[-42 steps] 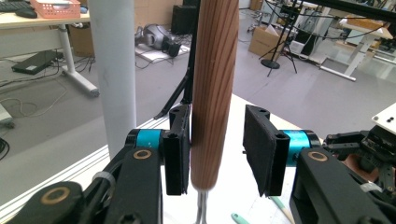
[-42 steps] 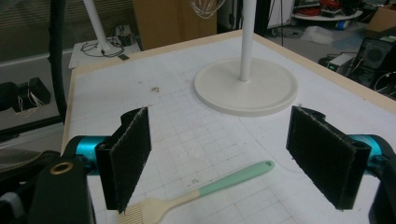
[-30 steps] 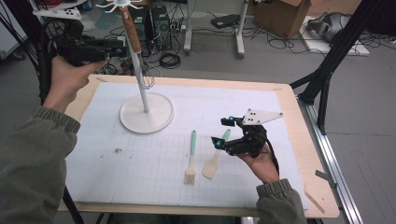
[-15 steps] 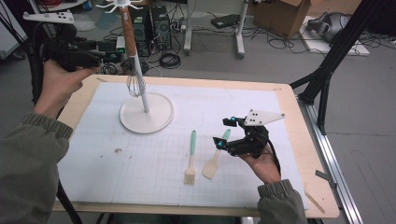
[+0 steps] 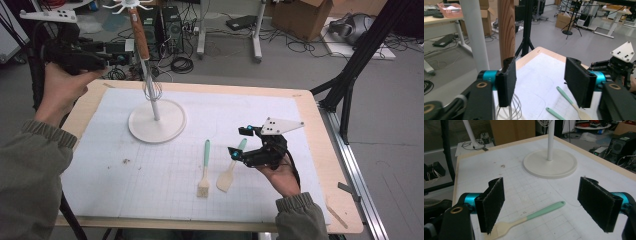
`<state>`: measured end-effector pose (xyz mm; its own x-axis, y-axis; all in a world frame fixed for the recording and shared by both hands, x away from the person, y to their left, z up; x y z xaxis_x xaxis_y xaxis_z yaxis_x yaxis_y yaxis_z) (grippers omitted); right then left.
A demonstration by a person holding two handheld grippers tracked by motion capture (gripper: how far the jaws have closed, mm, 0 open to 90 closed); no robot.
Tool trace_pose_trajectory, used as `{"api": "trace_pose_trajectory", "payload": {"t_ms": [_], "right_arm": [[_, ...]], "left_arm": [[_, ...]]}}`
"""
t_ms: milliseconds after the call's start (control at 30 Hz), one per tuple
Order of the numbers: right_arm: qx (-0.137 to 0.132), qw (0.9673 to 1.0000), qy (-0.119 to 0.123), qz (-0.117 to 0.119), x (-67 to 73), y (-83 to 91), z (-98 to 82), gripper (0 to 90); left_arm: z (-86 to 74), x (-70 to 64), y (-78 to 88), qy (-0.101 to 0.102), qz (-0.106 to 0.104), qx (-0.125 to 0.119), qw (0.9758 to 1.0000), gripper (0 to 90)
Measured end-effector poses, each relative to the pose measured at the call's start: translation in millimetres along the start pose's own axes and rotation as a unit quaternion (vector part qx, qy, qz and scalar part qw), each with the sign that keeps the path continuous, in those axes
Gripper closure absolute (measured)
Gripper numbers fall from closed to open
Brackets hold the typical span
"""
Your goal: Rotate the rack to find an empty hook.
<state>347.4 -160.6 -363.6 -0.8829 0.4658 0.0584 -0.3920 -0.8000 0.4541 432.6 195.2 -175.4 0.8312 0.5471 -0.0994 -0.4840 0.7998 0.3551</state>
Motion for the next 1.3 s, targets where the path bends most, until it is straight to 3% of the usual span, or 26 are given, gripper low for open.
{"api": "trace_pose_trajectory", "payload": {"t_ms": [367, 500, 833, 1300], "right_arm": [[0.0, 1.0, -0.004, -0.001, 0.4, 2.2, -1.9, 20.5], [-0.001, 1.0, 0.0, -0.003, 0.1, 3.1, -3.2, 20.5], [-0.006, 1.0, -0.004, -0.004, -1.9, 6.6, -4.4, 20.6], [-0.005, 1.0, -0.006, 0.0, -0.7, 7.7, -4.7, 20.6]], "left_arm": [[19.0, -0.2, 8.4, -0.002, 0.002, -0.026, 0.9997, 78.1], [27.9, 2.0, 8.4, -0.004, 0.013, -0.026, 0.9996, 86.1], [51.6, 7.7, 9.5, 0.002, 0.031, -0.049, 0.9983, 88.8], [55.5, 19.2, 9.2, 0.014, 0.057, -0.06, 0.9965, 88.7]]}}
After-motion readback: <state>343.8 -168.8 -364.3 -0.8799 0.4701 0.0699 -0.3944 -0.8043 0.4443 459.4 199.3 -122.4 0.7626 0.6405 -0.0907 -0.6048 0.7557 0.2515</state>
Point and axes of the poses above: each handheld gripper's, and its own axes: y roughly backward along the jaws, z roughly out of its top, x roughly to its left, the point moved 7 cm from there along -y, roughly forward along the jaws, and after that the axes turned 6 degrees about x, right-handed, at the moved point
